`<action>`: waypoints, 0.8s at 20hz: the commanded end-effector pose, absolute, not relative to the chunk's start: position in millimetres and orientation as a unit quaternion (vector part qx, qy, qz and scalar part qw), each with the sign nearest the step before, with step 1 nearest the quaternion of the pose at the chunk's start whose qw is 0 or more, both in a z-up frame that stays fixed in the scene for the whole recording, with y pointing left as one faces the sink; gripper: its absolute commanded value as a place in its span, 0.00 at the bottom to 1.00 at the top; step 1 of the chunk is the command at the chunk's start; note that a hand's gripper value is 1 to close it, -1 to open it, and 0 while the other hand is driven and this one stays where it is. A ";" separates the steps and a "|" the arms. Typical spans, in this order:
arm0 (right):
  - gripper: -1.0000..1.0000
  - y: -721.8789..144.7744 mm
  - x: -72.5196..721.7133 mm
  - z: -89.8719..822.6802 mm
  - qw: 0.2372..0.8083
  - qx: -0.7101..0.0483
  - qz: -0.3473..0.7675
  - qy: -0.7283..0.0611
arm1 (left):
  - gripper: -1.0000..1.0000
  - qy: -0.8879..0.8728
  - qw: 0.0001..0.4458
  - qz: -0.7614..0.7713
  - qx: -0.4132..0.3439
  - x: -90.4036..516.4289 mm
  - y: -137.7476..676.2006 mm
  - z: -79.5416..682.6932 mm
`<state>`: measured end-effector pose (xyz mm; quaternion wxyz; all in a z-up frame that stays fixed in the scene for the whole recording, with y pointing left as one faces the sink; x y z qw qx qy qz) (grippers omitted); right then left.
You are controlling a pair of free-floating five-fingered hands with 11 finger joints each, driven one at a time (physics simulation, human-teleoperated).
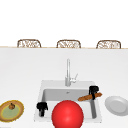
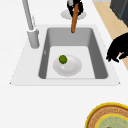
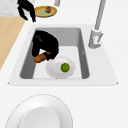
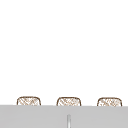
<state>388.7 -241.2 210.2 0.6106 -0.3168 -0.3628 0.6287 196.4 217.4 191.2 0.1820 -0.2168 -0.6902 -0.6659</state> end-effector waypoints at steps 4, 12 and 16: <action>1.00 -281.6 373.0 237.7 0.617 -0.305 0.635 -0.351 | 0.50 -0.690 0.182 -0.666 -0.217 196.4 217.4 191.2; 1.00 -339.1 364.6 271.5 0.614 -0.311 0.631 -0.358 | 0.50 -0.690 0.182 -0.666 -0.217 196.4 217.4 191.2; 1.00 -369.6 365.0 268.7 0.613 -0.309 0.633 -0.359 | 0.50 -0.690 0.182 -0.666 -0.217 196.4 217.4 191.2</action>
